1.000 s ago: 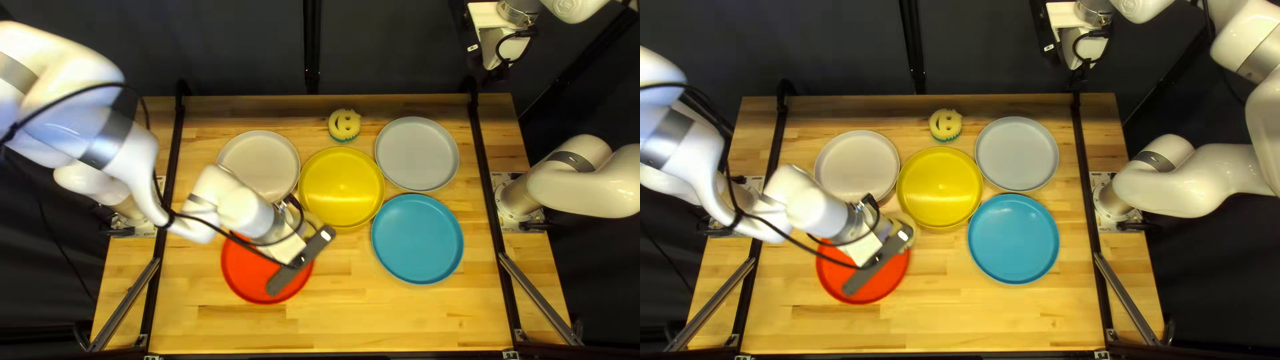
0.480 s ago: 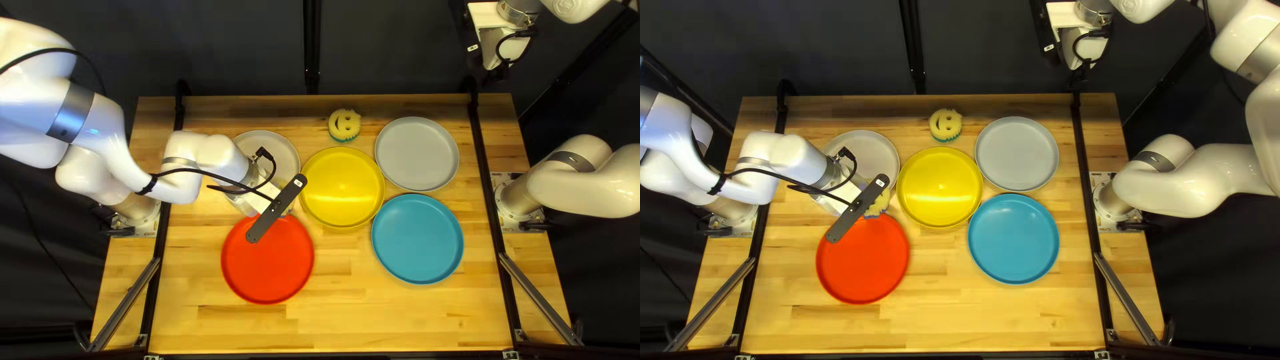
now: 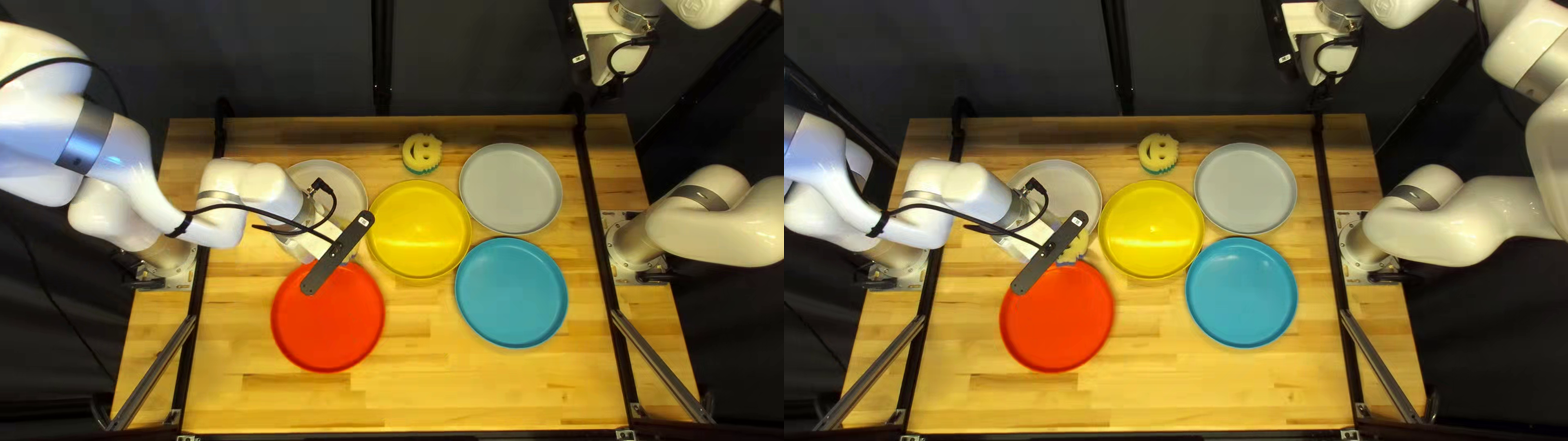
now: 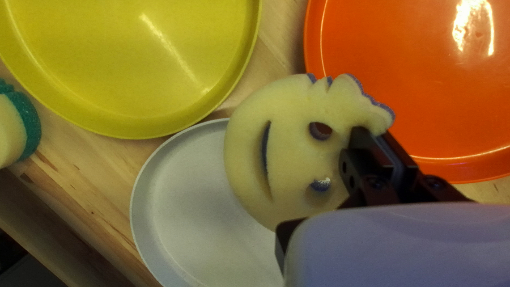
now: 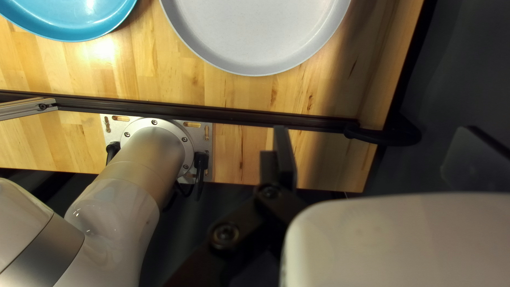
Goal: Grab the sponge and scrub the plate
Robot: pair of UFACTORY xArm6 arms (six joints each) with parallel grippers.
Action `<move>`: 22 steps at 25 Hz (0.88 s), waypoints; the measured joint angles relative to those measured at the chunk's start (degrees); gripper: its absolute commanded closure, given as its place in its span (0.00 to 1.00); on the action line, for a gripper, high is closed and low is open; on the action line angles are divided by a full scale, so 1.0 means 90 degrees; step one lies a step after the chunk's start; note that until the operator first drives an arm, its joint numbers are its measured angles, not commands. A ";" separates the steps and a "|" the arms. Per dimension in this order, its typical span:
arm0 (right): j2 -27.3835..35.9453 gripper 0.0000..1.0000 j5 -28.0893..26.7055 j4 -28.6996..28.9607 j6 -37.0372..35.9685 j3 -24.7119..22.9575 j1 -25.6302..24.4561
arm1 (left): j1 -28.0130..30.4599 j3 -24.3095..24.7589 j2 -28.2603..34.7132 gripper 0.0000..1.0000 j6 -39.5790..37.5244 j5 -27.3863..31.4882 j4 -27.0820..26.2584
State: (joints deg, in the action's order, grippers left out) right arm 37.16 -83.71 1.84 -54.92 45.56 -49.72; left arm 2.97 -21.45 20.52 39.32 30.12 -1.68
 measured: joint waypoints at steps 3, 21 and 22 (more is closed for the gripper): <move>0.0000 0.00 0.0000 0.0000 0.0000 0.0000 0.0000 | -0.0204 0.0188 -0.0034 1.00 0.0163 -0.0132 -0.0003; 0.0000 0.00 0.0000 0.0000 0.0000 0.0000 0.0000 | -0.0611 -0.0050 -0.1205 1.00 0.1032 -0.0716 -0.0437; 0.0000 0.00 0.0000 0.0000 0.0000 0.0000 0.0000 | -0.0642 -0.0050 -0.1210 1.00 0.1083 -0.0715 -0.0461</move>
State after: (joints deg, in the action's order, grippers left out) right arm 37.16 -83.71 1.84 -54.92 45.56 -49.72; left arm -2.81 -21.89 9.63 49.06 23.69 -5.83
